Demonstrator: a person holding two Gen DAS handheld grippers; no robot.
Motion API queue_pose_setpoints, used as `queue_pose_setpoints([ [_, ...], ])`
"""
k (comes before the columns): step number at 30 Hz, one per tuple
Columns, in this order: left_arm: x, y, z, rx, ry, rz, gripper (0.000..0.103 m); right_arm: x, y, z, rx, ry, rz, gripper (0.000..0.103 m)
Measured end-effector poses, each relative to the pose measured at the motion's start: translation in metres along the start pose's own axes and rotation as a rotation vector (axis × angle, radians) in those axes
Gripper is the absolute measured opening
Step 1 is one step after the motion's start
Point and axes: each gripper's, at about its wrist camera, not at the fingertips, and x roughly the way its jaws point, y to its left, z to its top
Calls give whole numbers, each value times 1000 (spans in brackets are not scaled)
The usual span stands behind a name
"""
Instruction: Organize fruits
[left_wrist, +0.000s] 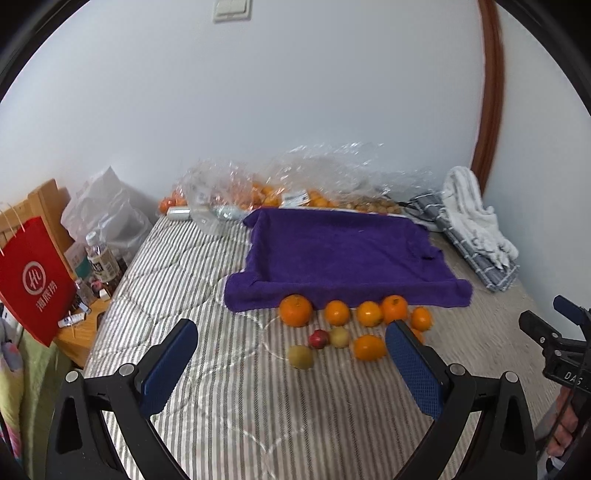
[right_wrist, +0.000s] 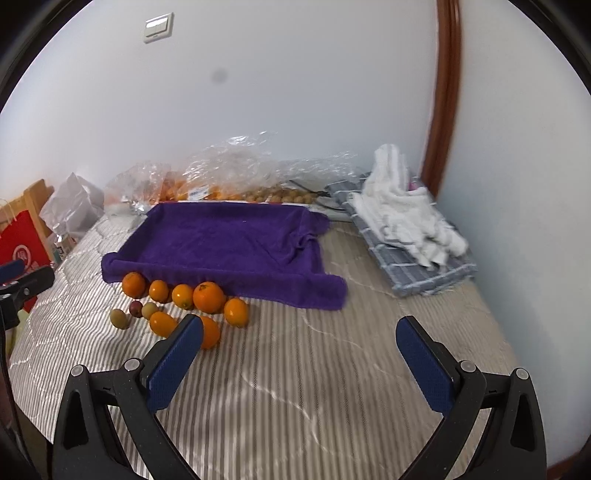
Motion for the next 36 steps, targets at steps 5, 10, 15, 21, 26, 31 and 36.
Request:
queue_pose_setpoints([
  [5,39,19,-11,-33,65,-15,87,42,3,-4,12,52,45,101],
  [10,70,35,-24,-40,125,-2,86,84,13,-10,0,118,72,81],
  [15,85,45,-33,-30,185,-22,78,115,23,-8,22,175,132,64],
  [21,89,54,-39,-38,189,-52,77,147,31,-9,41,233,203,59],
  [26,98,49,-39,-49,206,-98,77,168,29,-11,87,269,250,51],
  [31,113,30,-44,-21,230,-130,77,165,29,-11,64,258,268,33],
  [36,123,12,-50,14,237,-141,68,151,21,-13,30,225,225,32],
])
